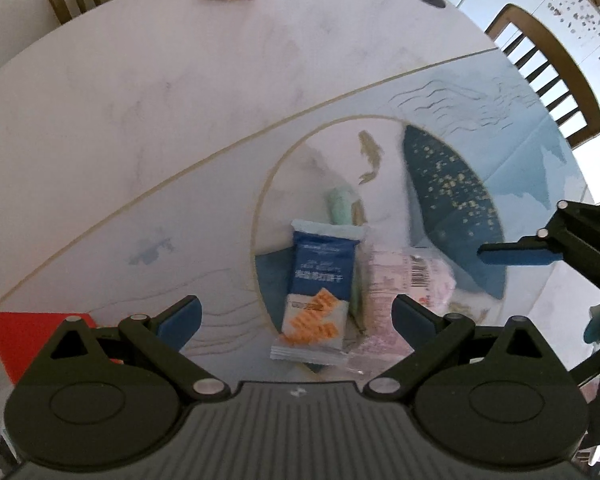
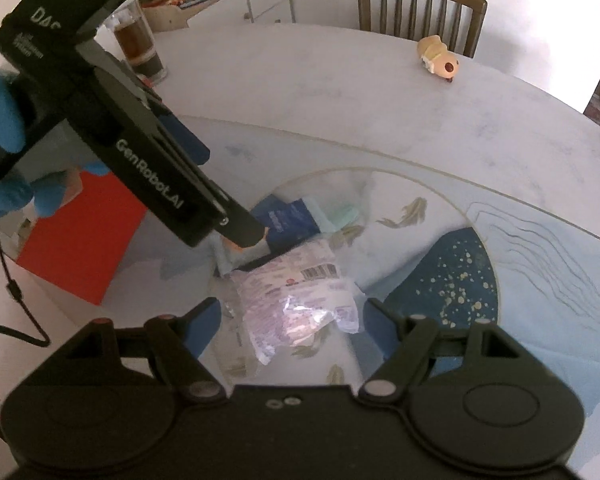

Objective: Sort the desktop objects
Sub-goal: 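Lower the left tool onto the blue cracker packet while the right tool approaches the pink bag, then close the left tool on the blue cracker packet while the right tool grips the pink bag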

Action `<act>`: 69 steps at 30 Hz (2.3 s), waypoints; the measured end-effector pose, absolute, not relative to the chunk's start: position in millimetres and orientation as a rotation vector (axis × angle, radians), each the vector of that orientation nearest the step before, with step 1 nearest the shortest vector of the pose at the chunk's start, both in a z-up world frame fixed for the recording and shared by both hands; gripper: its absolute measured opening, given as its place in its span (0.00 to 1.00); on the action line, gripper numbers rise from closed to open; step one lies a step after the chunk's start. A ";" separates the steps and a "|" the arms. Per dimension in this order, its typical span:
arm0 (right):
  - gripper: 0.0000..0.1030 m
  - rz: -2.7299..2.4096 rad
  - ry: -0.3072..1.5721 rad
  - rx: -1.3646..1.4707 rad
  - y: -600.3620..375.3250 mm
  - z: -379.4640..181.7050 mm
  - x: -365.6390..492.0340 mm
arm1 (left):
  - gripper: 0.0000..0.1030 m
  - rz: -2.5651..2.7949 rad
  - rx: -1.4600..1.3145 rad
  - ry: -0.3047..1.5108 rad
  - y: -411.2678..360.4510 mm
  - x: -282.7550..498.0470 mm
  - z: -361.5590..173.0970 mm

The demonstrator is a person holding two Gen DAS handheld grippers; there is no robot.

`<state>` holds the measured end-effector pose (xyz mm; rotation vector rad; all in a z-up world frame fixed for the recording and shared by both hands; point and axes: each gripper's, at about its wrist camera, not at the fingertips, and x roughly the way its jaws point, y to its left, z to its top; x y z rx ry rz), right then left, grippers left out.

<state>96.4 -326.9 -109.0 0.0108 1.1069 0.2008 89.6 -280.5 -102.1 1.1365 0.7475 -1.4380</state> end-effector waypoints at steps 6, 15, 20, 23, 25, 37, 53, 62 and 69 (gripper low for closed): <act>0.76 0.212 1.125 -0.003 -324.9 -119.1 102.6 | 0.99 -1.428 1.151 0.771 -285.6 90.5 -115.0; 0.76 0.209 1.136 -0.011 -322.7 -130.0 114.9 | 0.98 -1.402 1.171 0.755 -290.0 91.1 -132.3; 0.76 0.213 1.143 -0.027 -321.5 -137.2 121.2 | 0.98 -1.399 1.163 0.766 -293.4 94.5 -139.6; 0.76 0.220 1.150 -0.010 -324.3 -141.5 123.8 | 0.98 -1.407 1.160 0.749 -294.2 94.2 -142.1; 0.76 0.224 1.150 -0.004 -325.5 -142.9 124.6 | 0.98 -1.409 1.162 0.732 -295.0 92.1 -143.1; 0.76 0.253 1.144 -0.018 -320.3 -146.8 126.7 | 0.73 -1.492 1.175 0.664 -287.1 77.5 -140.5; 0.70 0.253 1.133 -0.028 -320.9 -142.9 121.7 | 0.34 -1.538 1.153 0.678 -281.3 82.4 -133.5; 0.62 0.250 1.121 -0.024 -321.8 -132.6 112.1 | 0.34 -1.528 1.135 0.672 -274.9 88.1 -120.0; 0.59 0.241 1.097 -0.021 -321.7 -118.0 102.6 | 0.34 -1.535 1.131 0.651 -263.9 85.9 -109.5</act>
